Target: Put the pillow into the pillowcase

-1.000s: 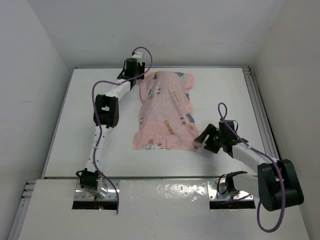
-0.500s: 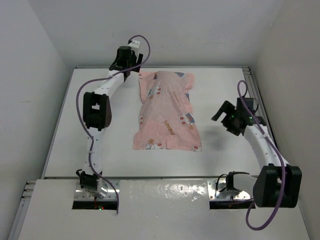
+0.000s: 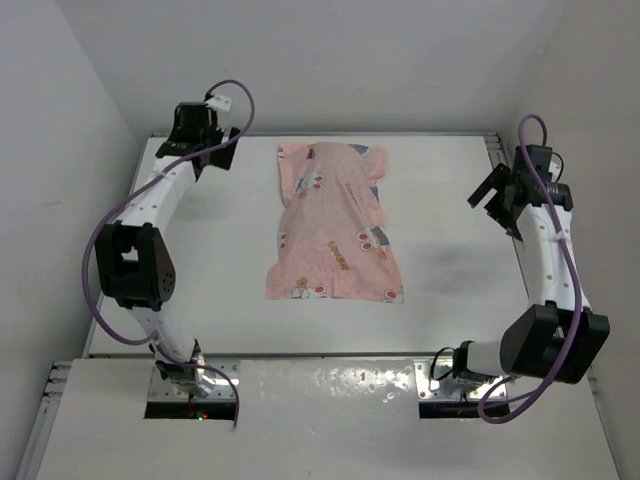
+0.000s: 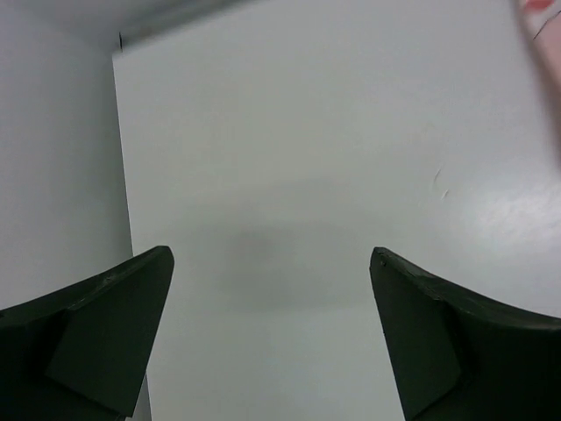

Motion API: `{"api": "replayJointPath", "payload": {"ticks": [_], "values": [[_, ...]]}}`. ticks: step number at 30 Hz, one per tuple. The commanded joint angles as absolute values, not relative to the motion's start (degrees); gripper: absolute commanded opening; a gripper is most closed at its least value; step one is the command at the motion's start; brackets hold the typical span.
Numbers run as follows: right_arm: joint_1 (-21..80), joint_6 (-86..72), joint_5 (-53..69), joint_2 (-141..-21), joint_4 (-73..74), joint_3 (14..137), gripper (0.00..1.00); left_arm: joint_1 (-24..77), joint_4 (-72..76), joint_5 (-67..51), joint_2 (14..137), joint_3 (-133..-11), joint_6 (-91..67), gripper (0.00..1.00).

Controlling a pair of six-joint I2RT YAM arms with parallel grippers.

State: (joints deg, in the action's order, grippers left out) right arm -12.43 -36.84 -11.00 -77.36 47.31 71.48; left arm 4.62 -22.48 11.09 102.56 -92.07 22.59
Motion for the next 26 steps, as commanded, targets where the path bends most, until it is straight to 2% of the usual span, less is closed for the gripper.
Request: {"api": "replayJointPath", "payload": {"ticks": [1, 4, 10, 22, 26], "values": [[-12.7, -35.5, -14.1, -77.3, 52.1, 73.2, 0.99, 1.5, -25.6, 8.9, 96.1, -85.9, 18.3, 0.94], [-13.3, -36.6, -15.0, -75.9, 51.9, 70.7, 0.99, 1.3, -23.2, 6.6, 89.2, -78.5, 19.6, 0.96], [-14.1, -36.9, -13.8, -73.1, 50.4, 67.9, 0.99, 1.1, -26.4, 9.3, 88.3, -78.8, 19.4, 0.98], [-15.1, -34.5, -15.0, -68.2, 49.2, 65.7, 0.99, 1.1, -30.4, 3.0, 87.0, -81.5, 16.0, 0.99], [-15.1, -34.2, -12.0, -64.2, 43.5, 62.1, 0.99, 1.1, -30.6, 1.2, 87.2, -81.3, 15.3, 0.99]]}}
